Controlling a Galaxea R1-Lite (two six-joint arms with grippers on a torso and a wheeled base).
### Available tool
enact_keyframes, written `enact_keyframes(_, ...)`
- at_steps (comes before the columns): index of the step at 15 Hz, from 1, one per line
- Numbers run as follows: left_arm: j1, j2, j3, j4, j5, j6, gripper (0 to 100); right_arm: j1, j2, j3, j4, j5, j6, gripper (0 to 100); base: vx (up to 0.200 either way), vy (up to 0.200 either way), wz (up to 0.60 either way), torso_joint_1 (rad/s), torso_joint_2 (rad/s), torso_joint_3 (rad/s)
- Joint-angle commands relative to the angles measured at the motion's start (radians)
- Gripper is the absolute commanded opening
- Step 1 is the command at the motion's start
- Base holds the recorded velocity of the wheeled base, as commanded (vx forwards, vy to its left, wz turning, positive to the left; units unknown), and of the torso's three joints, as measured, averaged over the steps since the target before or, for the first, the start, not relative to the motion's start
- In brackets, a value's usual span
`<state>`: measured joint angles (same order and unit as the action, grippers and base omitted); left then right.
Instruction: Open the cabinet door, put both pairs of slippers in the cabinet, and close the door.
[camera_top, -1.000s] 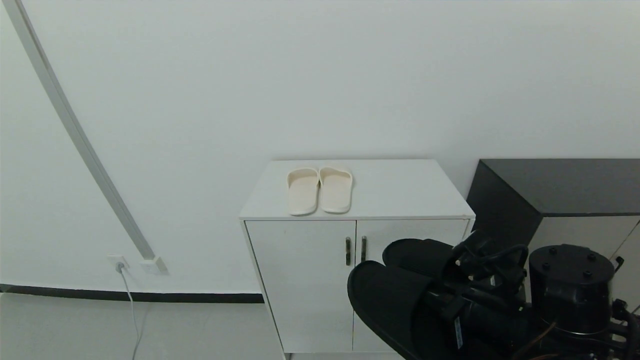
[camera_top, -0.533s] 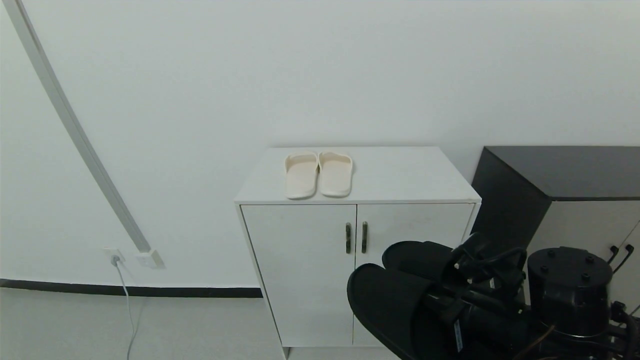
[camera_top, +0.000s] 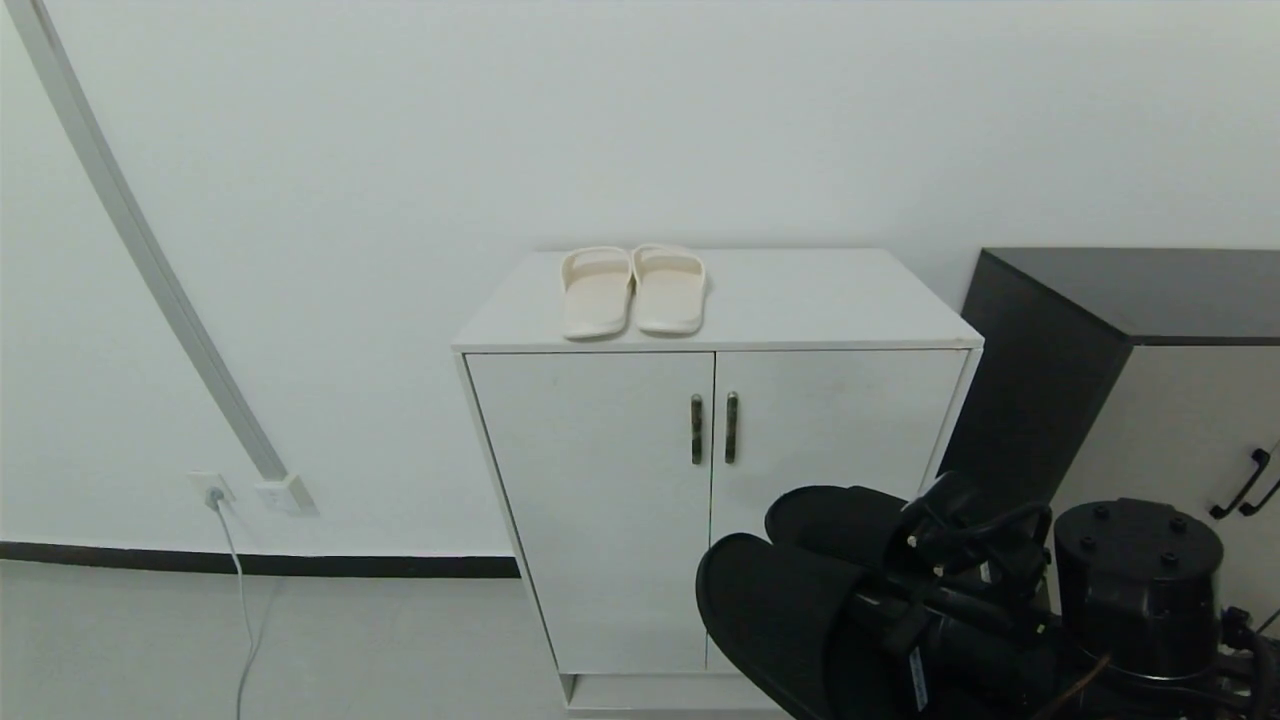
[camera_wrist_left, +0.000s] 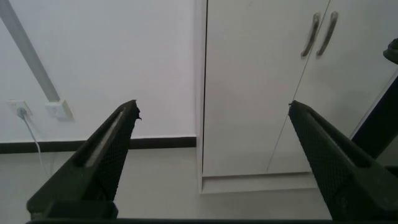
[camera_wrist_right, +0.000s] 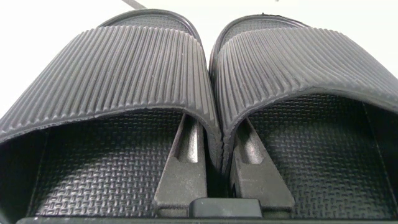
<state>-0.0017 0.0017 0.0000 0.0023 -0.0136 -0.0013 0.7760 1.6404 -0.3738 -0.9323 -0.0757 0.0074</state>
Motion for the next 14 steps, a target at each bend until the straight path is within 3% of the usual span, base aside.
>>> enact_keyframes(1,0.0,0.0,0.0,0.001,0.0,0.0,100,0.0,0.001,0.001,0.0,0.001,0.0,0,0.0,0.0,0.0,-0.188,0.52,0.33)
enact_keyframes(14,0.0,0.0,-0.002,0.001,-0.003,0.003,100,0.0,0.002,0.0,-0.002,-0.001,0.0,0,0.0,0.0,0.0,-0.137,0.48,0.337)
